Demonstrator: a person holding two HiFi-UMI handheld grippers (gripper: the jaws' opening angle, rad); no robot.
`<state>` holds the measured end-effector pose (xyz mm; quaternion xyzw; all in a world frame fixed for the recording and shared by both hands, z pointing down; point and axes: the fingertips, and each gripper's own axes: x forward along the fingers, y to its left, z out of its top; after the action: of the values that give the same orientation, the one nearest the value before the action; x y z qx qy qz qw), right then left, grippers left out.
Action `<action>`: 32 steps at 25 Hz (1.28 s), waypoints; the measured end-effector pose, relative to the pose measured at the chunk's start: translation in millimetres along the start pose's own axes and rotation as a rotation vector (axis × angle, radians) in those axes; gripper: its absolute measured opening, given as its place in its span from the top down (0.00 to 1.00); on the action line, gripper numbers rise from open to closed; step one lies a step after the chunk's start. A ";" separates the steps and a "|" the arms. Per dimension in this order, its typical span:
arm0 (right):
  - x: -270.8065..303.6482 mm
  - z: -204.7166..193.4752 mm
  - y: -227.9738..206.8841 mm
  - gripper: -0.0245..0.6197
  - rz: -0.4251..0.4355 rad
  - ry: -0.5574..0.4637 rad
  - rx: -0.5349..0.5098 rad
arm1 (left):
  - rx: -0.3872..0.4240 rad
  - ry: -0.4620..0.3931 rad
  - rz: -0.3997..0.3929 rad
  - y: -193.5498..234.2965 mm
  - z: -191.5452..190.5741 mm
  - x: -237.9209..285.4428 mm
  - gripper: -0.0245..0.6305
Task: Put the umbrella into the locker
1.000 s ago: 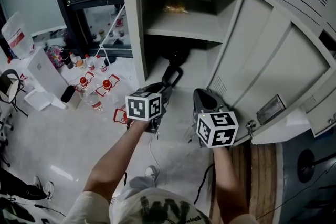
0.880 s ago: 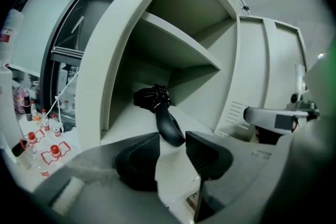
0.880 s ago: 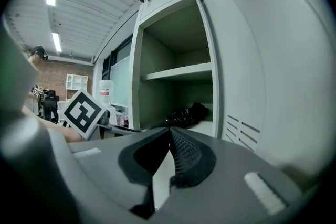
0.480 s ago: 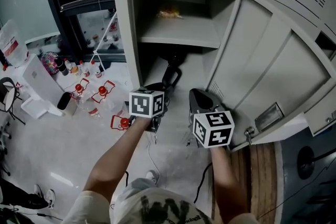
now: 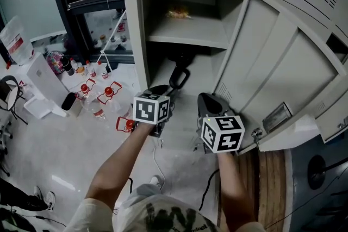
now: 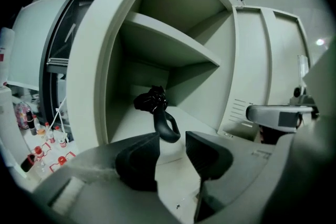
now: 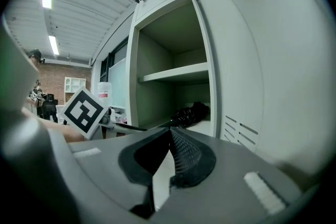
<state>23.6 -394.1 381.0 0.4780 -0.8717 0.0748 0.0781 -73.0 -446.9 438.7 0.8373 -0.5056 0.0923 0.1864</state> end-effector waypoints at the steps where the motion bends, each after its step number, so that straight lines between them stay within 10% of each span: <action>1: -3.7 -0.5 2.8 0.98 0.008 -0.002 0.000 | 0.008 -0.004 0.005 -1.9 -0.6 -5.4 0.71; 19: -77.1 -1.6 56.9 0.96 0.114 -0.036 -0.034 | 0.143 -0.144 0.139 -49.6 -13.3 -168.2 0.95; 32: -108.9 -7.8 94.7 0.97 0.157 -0.052 -0.082 | 0.110 -0.153 0.210 -51.4 -38.3 -227.1 0.96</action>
<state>1.9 -252.6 360.7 0.4065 -0.9105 0.0326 0.0690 -133.6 -225.3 384.6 0.7935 -0.5972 0.0749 0.0903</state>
